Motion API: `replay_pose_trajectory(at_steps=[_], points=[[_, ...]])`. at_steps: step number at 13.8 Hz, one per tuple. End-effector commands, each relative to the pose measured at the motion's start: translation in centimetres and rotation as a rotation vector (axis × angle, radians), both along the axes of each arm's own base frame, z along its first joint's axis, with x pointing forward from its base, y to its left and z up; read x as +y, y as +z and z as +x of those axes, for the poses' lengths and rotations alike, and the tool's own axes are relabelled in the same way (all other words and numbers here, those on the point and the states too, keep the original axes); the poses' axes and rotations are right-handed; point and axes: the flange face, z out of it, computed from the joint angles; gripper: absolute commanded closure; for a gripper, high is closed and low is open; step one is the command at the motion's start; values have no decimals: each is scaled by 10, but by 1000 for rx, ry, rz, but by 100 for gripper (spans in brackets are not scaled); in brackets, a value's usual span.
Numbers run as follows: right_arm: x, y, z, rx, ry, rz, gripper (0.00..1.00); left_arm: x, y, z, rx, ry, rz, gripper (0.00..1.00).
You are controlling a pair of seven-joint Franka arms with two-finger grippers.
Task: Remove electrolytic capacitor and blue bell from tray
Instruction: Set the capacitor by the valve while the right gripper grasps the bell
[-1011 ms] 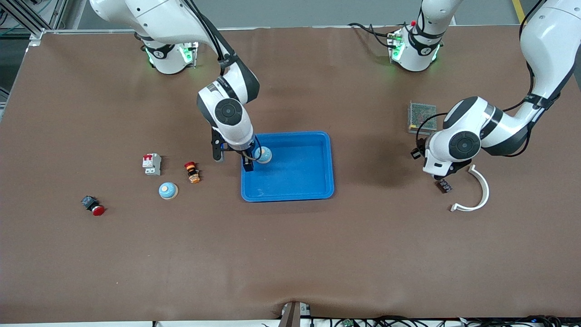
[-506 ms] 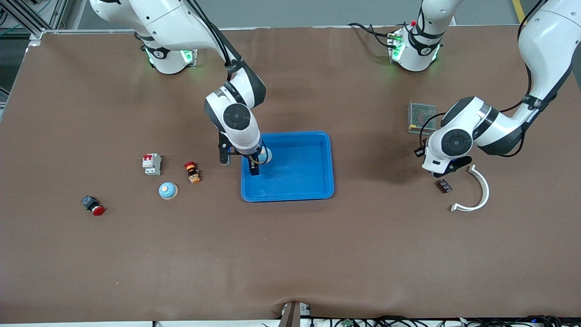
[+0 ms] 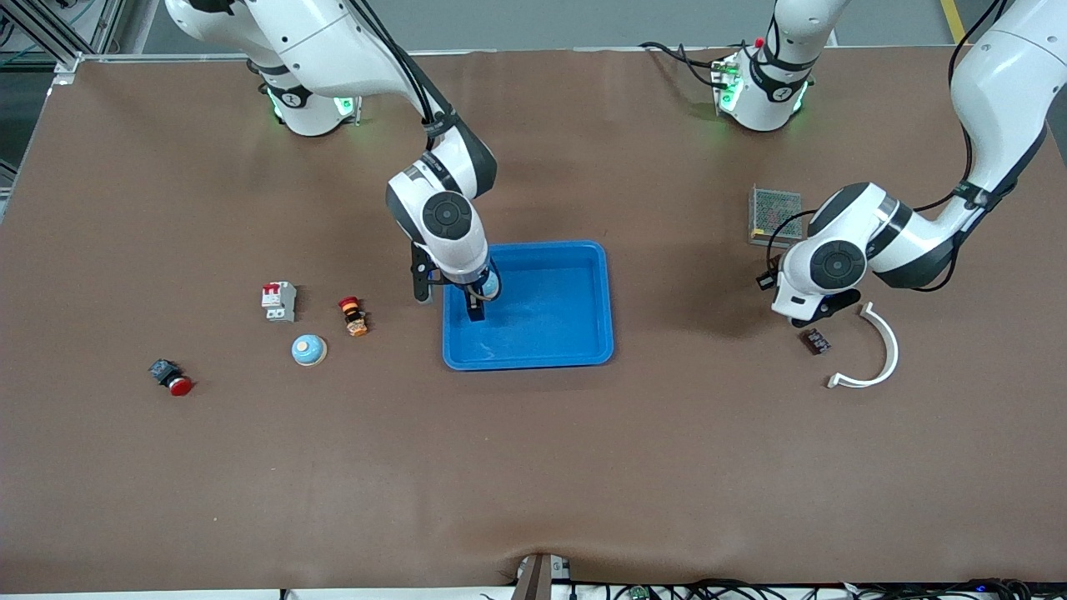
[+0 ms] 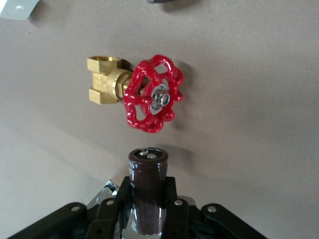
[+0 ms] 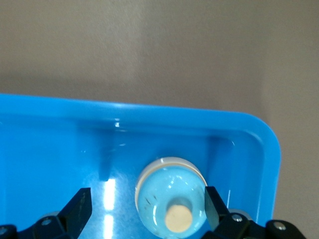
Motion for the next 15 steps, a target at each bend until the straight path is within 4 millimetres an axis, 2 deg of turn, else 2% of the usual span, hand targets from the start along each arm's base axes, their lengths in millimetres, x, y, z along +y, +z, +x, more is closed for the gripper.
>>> replay_pose_trajectory(at_steps=[1, 7, 10, 11, 12, 13, 15], points=[[14, -3, -8, -8, -3, -9, 0, 0, -5, 1, -26, -2, 4, 100], [14, -6, -9, -6, 17, -13, 0, -3, -13, 1, -25, -7, 7, 100], [11, -8, -8, -4, 42, -20, 0, -6, -16, 2, -23, -15, 11, 69], [10, -9, -7, -2, 65, -20, 0, -7, -16, 3, -24, -15, 14, 54], [9, -9, -7, -2, 91, -19, 1, -8, -16, 5, -28, -18, 14, 20], [8, -9, -6, 0, 108, -19, 13, -8, -14, 7, -32, -15, 15, 0], [8, -10, -5, -2, 116, -16, 39, -6, -9, 12, -45, -10, 19, 0]])
